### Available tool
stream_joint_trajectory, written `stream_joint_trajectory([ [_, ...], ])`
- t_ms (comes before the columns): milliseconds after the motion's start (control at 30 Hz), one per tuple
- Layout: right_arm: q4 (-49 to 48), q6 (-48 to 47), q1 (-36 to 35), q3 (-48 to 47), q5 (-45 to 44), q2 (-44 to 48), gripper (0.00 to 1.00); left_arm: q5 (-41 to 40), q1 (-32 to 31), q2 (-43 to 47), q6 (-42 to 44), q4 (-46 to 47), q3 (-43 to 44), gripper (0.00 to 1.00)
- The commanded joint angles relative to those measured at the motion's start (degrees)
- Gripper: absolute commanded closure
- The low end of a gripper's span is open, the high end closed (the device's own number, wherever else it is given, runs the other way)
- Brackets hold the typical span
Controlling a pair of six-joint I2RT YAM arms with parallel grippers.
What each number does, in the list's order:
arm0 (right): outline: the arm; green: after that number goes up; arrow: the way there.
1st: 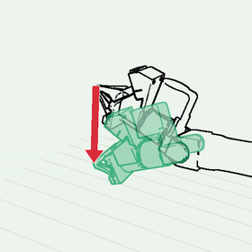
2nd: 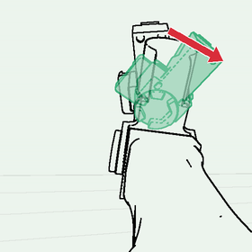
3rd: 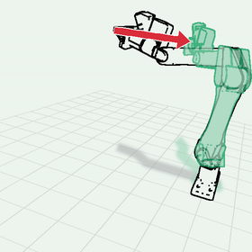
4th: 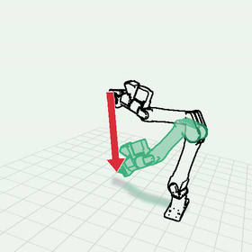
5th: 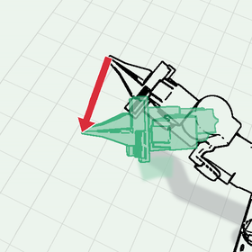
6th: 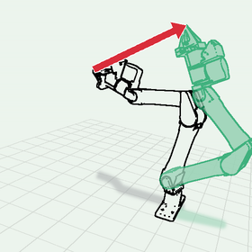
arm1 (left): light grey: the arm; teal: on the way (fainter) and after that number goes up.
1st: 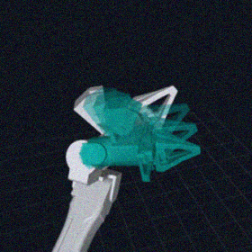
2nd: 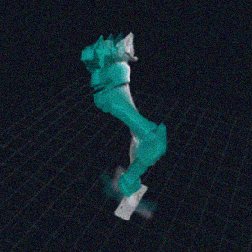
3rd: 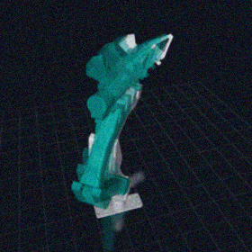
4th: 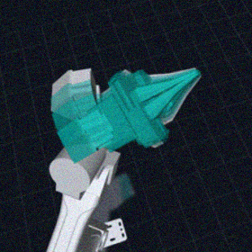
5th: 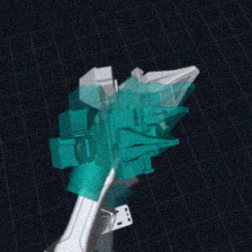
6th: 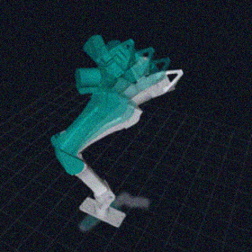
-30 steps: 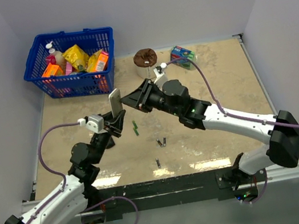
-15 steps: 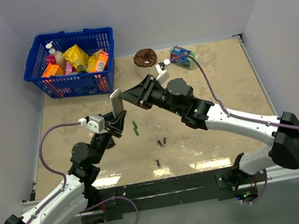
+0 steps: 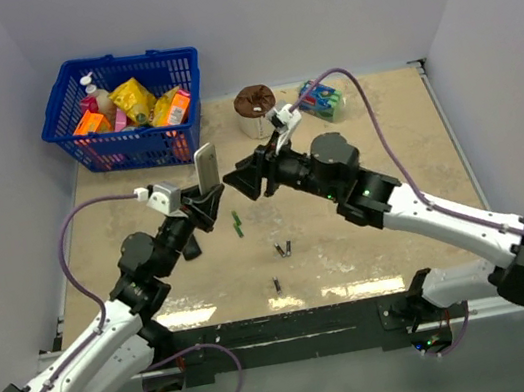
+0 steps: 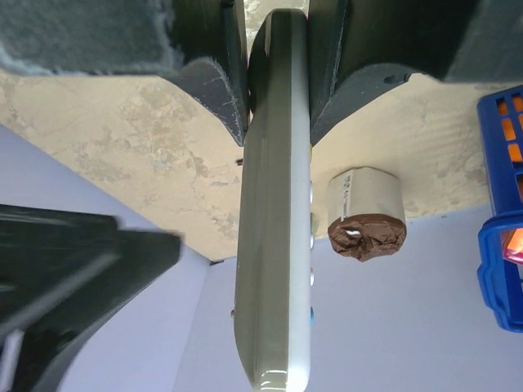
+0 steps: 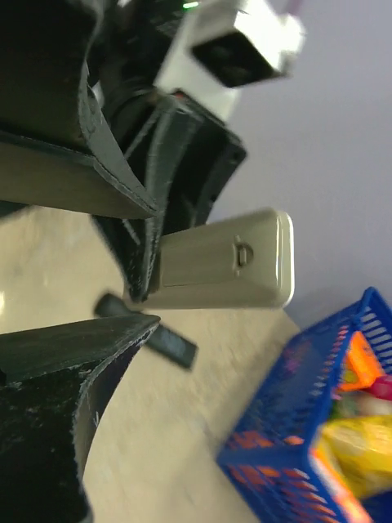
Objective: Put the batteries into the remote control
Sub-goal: Remove the battery cover from the remote control.
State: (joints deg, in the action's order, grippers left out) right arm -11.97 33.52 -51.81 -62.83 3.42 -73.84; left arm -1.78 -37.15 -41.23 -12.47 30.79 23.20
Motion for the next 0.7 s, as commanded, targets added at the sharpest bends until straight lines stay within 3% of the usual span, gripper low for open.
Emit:
stream_joint_trajectory([
  [0, 6.1, -39.6, -0.3, -1.7, 7.6, 8.7, 0.46, 3.0, 0.1, 0.5, -3.1, -8.0, 5.9, 1.0],
  [167, 4.7, -55.8, -0.3, 1.2, 16.0, 12.6, 0.42, 7.3, 0.1, 0.7, -2.1, -12.7, 8.6, 1.0],
  [300, 7.3, -62.9, -0.3, -2.5, 21.9, 8.9, 0.38, 9.7, 0.1, 0.8, -1.6, -13.6, 10.3, 1.0],
  [467, 10.3, -66.6, -0.3, -6.1, 26.1, 5.4, 0.4, 11.4, 0.1, 0.5, -2.0, -14.3, 11.5, 1.0],
  [667, 9.0, -67.2, -0.3, -6.9, 23.8, 4.8, 0.39, 11.7, 0.0, 0.7, -2.9, -14.2, 11.8, 1.0],
])
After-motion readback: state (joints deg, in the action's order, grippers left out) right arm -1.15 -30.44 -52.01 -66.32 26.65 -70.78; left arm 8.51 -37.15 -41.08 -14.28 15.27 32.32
